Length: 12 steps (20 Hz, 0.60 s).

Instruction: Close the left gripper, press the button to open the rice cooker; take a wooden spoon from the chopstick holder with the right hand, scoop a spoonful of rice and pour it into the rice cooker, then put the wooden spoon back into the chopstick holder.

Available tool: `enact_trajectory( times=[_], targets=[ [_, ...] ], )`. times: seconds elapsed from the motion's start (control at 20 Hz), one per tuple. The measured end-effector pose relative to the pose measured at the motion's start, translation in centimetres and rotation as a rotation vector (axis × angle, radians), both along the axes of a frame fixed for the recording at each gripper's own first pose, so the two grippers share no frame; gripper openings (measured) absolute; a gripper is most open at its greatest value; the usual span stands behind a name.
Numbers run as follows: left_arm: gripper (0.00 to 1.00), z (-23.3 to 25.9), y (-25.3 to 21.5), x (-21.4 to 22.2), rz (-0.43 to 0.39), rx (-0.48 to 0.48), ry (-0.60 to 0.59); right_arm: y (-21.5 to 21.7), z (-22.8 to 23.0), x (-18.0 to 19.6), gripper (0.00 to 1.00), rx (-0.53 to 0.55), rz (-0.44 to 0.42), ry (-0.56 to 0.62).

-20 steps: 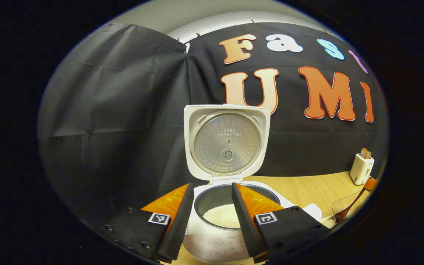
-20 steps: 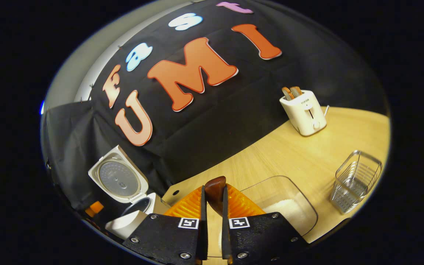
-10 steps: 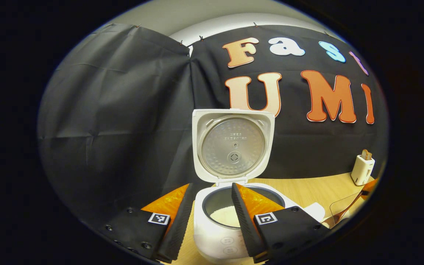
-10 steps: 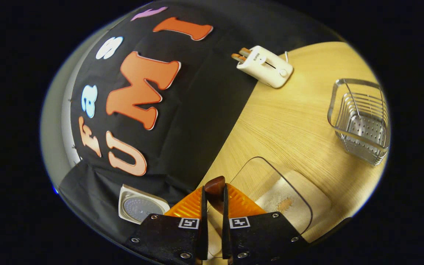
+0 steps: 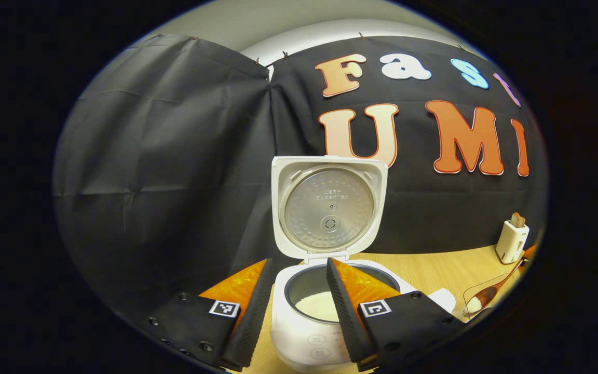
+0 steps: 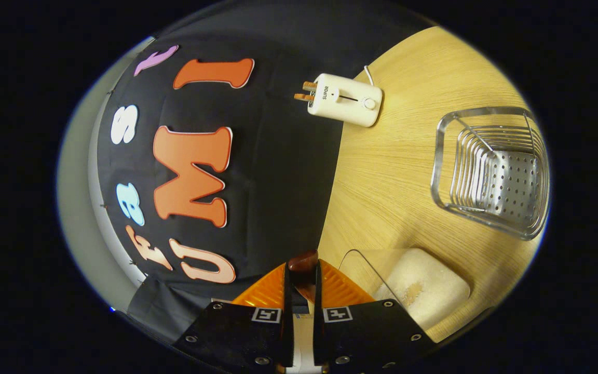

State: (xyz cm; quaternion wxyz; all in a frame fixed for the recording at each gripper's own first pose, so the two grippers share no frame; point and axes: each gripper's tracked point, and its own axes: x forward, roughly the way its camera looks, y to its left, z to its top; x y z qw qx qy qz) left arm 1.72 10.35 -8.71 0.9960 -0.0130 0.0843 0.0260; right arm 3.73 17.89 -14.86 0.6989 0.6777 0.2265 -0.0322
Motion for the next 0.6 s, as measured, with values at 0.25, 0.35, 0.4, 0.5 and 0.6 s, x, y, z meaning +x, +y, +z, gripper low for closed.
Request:
enact_trajectory(
  times=[0.25, 0.35, 0.4, 0.5, 0.6],
  targets=[
    [0.7, 0.0, -1.2, 0.3, -0.013, -0.021, 0.007, -1.7, 0.6, 0.4, 0.15, 0.091, -0.036, -0.008],
    [0.7, 0.0, -1.4, 0.3, -0.013, -0.02, 0.006, -2.1, 1.3, 0.8, 0.15, 0.138, -0.046, -0.022],
    [0.7, 0.0, -1.6, 0.4, -0.016, -0.021, 0.008, -2.4, 1.7, 1.0, 0.15, 0.154, -0.054, -0.035],
    [0.69, -0.5, -2.6, 0.4, -0.047, -0.046, 0.037, -3.2, 2.4, 1.6, 0.15, 0.178, -0.085, -0.058],
    [0.69, -0.6, -2.7, 0.6, -0.053, -0.047, 0.043, -3.5, 2.7, 1.9, 0.15, 0.213, -0.1, -0.054]
  ],
)
